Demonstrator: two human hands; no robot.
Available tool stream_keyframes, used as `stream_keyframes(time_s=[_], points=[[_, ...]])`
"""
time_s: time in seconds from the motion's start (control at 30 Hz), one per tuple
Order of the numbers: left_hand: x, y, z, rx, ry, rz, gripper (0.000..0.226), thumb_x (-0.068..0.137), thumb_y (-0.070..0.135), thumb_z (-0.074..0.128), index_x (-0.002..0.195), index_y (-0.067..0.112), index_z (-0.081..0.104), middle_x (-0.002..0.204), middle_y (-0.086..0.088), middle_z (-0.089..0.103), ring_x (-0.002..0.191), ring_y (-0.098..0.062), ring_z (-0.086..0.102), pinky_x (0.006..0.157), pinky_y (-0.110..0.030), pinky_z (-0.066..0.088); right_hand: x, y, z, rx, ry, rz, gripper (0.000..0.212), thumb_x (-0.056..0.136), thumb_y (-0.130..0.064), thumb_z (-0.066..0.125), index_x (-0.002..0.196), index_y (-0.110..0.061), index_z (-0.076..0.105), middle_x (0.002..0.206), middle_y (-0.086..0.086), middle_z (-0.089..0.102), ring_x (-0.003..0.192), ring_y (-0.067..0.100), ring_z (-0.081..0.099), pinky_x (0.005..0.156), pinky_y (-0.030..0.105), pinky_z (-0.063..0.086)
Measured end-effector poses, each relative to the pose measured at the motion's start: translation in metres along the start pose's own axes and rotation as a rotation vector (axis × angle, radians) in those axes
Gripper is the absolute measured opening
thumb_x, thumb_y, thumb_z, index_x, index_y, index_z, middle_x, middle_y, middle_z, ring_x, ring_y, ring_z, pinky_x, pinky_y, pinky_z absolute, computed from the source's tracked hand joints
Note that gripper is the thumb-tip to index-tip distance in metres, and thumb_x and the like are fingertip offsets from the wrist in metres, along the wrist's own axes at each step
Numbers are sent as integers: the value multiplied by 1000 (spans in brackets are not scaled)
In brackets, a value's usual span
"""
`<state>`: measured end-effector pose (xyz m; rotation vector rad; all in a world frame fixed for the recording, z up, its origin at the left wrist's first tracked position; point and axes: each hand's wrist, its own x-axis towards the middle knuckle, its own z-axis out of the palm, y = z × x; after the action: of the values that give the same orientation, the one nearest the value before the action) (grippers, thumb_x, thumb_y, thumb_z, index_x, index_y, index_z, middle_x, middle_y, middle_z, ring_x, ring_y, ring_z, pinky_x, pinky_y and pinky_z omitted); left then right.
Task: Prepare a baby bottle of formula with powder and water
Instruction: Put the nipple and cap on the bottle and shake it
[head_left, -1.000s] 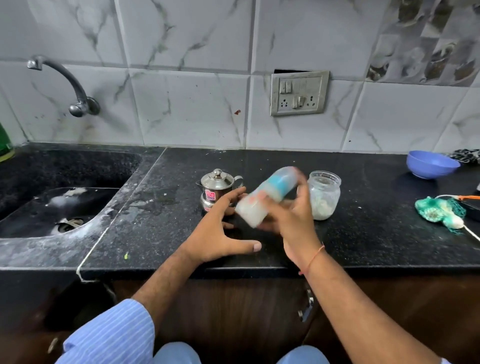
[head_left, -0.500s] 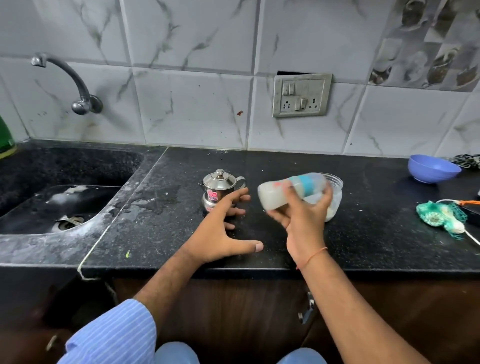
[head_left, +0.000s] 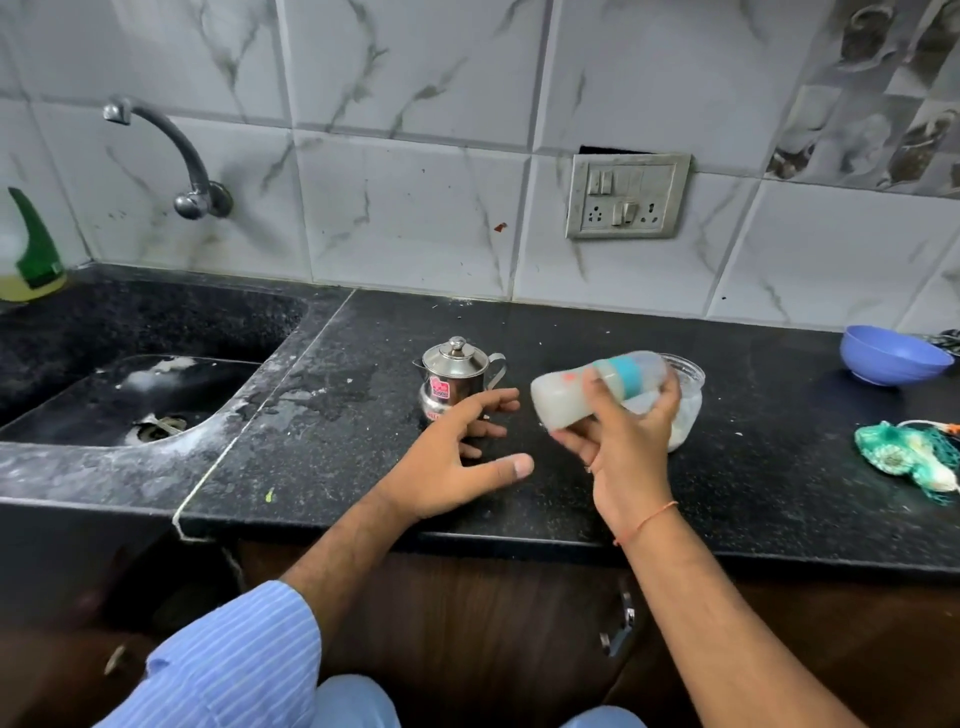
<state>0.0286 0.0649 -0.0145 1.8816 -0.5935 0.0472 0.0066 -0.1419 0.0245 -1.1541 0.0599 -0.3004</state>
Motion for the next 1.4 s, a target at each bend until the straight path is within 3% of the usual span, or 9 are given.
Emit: stream_keyframes(time_s=[0.1, 0.23, 0.37, 0.5, 0.6, 0.73, 0.83, 0.97, 1.4], points=[[0, 3, 3, -115, -6, -13, 64, 99, 66, 52, 149, 27, 64, 141, 5, 75, 132, -18, 70, 113, -48, 54, -10, -3, 8, -238, -246, 7, 78, 90, -10, 83, 146, -46, 41, 107, 12, 80, 100, 37, 79, 68, 51, 65], [9, 7, 0, -224, 73, -213, 75, 103, 71, 18, 128, 33, 77, 123, 9, 83, 115, -12, 75, 101, -40, 48, 0, -8, 1, 55, 23, -33, 77, 94, -11, 79, 150, -42, 35, 128, 11, 71, 109, 35, 77, 69, 53, 66], [7, 3, 4, -228, 187, -204, 52, 120, 44, 35, 121, 21, 82, 108, 4, 86, 96, -6, 76, 97, -40, 52, -12, 4, 2, -311, -269, 20, 81, 88, -8, 84, 145, -48, 43, 115, 21, 76, 98, 34, 79, 68, 54, 66], [10, 1, 6, -190, 199, -196, 47, 121, 39, 37, 122, 21, 81, 109, 5, 86, 100, -8, 75, 94, -37, 51, -4, 1, -5, 23, 32, -37, 81, 93, -10, 79, 151, -47, 35, 124, 10, 71, 107, 33, 77, 72, 56, 65], [7, -5, 6, -248, 229, -200, 51, 110, 49, 38, 121, 23, 81, 109, 5, 85, 103, -11, 75, 95, -39, 53, -9, 9, 3, -248, -174, -16, 79, 87, -7, 85, 141, -50, 44, 113, 17, 76, 102, 37, 78, 68, 57, 65], [13, -6, 3, -230, 275, -191, 47, 121, 36, 35, 120, 26, 81, 112, 7, 85, 107, -11, 75, 95, -41, 53, 5, -4, -1, -15, 27, -54, 75, 93, -7, 79, 146, -42, 40, 123, 11, 72, 103, 30, 78, 68, 54, 66], [12, -6, 3, -248, 287, -192, 48, 109, 50, 38, 119, 31, 81, 113, 11, 84, 112, -14, 74, 92, -34, 54, -1, -3, 3, -294, -209, 0, 80, 88, -8, 84, 143, -48, 43, 115, 18, 75, 98, 32, 79, 66, 57, 66], [14, -9, 1, -244, 271, -160, 50, 105, 52, 38, 121, 31, 81, 116, 10, 83, 115, -15, 73, 93, -37, 55, 5, -11, -3, -30, 0, -50, 75, 92, -12, 81, 145, -44, 39, 125, 11, 71, 105, 34, 78, 69, 57, 66], [14, -10, 3, -231, 257, -155, 52, 106, 53, 38, 119, 28, 81, 114, 6, 84, 111, -18, 75, 93, -42, 54, -6, -4, 1, -150, -123, -20, 79, 87, -12, 86, 142, -49, 44, 117, 15, 76, 101, 34, 79, 65, 50, 64]])
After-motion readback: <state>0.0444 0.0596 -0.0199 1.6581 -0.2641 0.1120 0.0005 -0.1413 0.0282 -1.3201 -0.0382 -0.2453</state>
